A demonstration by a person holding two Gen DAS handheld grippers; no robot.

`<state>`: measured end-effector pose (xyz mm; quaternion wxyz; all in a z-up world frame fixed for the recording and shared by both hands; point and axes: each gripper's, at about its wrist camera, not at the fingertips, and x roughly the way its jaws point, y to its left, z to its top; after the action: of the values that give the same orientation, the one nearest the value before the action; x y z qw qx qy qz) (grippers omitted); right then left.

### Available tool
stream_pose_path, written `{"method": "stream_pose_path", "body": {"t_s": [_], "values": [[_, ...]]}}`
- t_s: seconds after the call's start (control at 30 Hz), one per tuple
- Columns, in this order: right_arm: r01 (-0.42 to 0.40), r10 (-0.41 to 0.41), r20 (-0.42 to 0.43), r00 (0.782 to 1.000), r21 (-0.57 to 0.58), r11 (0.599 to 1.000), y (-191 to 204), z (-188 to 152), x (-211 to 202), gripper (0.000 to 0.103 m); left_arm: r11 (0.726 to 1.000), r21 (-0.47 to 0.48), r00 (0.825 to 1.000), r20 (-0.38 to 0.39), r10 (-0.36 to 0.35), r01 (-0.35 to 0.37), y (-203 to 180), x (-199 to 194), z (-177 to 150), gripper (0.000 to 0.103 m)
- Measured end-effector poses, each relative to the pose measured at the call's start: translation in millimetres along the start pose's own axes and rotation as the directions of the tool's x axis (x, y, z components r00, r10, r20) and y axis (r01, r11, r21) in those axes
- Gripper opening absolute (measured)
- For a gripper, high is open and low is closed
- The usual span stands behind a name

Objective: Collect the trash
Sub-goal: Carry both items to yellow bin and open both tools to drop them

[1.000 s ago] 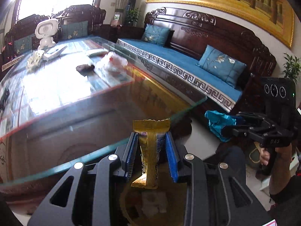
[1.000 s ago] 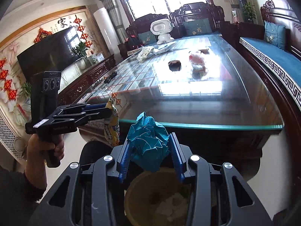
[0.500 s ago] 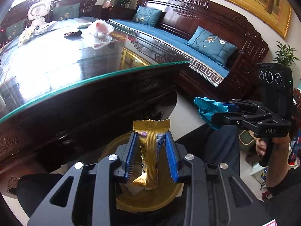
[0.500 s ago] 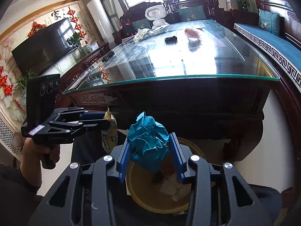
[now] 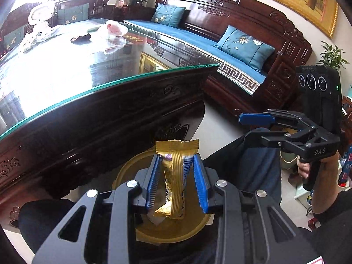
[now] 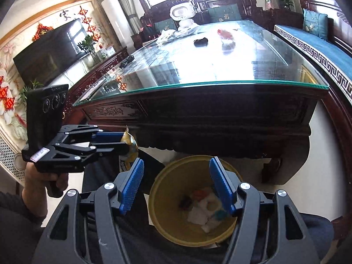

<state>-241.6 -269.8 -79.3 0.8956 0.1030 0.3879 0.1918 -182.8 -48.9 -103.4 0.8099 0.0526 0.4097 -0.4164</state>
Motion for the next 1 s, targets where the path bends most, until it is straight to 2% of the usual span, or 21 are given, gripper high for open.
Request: {"method": "stream_pose_path", "body": {"t_s": [0.53, 0.6, 0.63, 0.67, 0.8, 1.0], "values": [[0.003, -0.004, 0.032, 0.999, 0.035, 0.999, -11.1, -7.4, -16.1, 0.061, 0.998, 0.067, 0.999, -0.042, -0.016, 0.019, -22.5, 21.7, 7.1, 0.032], [0.008, -0.010, 0.033, 0.999, 0.043, 0.999, -13.6, -9.2, -18.2, 0.061, 0.996, 0.090, 0.998, -0.054, -0.020, 0.025, -29.4, 24.8, 6.9, 0.040], [0.012, -0.014, 0.035, 0.999, 0.050, 0.999, -15.5, -10.2, -19.5, 0.061, 0.995, 0.099, 0.998, -0.055, -0.021, 0.026, -32.6, 25.6, 7.3, 0.054], [0.013, -0.015, 0.036, 0.999, 0.056, 0.998, -17.2, -11.1, -20.4, 0.061, 0.994, 0.109, 0.998, -0.053, -0.024, 0.030, -35.7, 25.7, 7.8, 0.062], [0.014, -0.017, 0.037, 0.999, 0.065, 0.998, -20.7, -11.7, -22.6, 0.061, 0.989, 0.141, 0.998, -0.052, -0.033, 0.040, -45.0, 27.8, 9.6, 0.063], [0.003, -0.006, 0.040, 0.999, 0.062, 0.998, -22.1, -10.1, -21.3, 0.061, 0.991, 0.133, 0.998, -0.052, -0.025, 0.032, -43.6, 29.3, 11.2, 0.063]]}}
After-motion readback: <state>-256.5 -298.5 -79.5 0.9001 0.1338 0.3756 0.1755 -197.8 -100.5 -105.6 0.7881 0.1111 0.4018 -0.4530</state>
